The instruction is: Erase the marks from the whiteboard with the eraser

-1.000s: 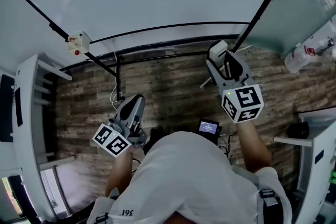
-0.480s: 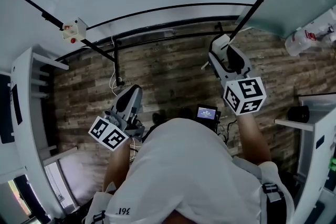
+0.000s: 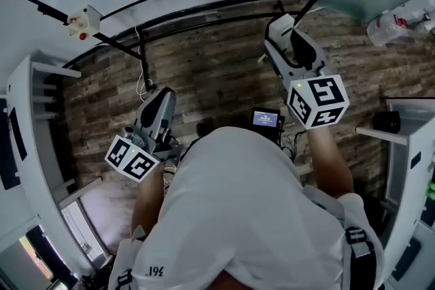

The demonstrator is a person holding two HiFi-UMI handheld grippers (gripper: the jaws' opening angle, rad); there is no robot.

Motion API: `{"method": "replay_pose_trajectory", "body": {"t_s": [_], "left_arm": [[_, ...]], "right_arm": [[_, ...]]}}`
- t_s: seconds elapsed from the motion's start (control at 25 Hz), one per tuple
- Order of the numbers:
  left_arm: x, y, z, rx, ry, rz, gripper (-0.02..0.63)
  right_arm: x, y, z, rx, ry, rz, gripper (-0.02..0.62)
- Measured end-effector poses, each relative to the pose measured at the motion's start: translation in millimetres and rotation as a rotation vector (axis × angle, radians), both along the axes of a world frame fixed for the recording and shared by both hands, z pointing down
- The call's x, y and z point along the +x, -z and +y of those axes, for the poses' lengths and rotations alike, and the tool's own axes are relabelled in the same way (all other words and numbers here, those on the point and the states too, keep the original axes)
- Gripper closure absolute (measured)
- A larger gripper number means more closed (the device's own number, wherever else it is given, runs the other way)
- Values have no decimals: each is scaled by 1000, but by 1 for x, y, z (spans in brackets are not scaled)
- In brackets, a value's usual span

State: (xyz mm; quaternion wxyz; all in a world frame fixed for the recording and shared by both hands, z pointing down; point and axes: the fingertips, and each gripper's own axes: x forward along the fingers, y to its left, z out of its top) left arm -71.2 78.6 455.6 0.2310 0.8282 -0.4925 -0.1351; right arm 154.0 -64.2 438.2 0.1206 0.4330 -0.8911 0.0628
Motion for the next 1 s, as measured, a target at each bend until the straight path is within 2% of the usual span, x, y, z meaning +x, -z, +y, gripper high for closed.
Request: {"method": "replay_pose_trajectory", "body": {"t_s": [1.0], "left_arm": [[-9,-7,4,-10,-7,8,588]], "right_arm": [[-18,-4,3,2,-4,0,337]]}}
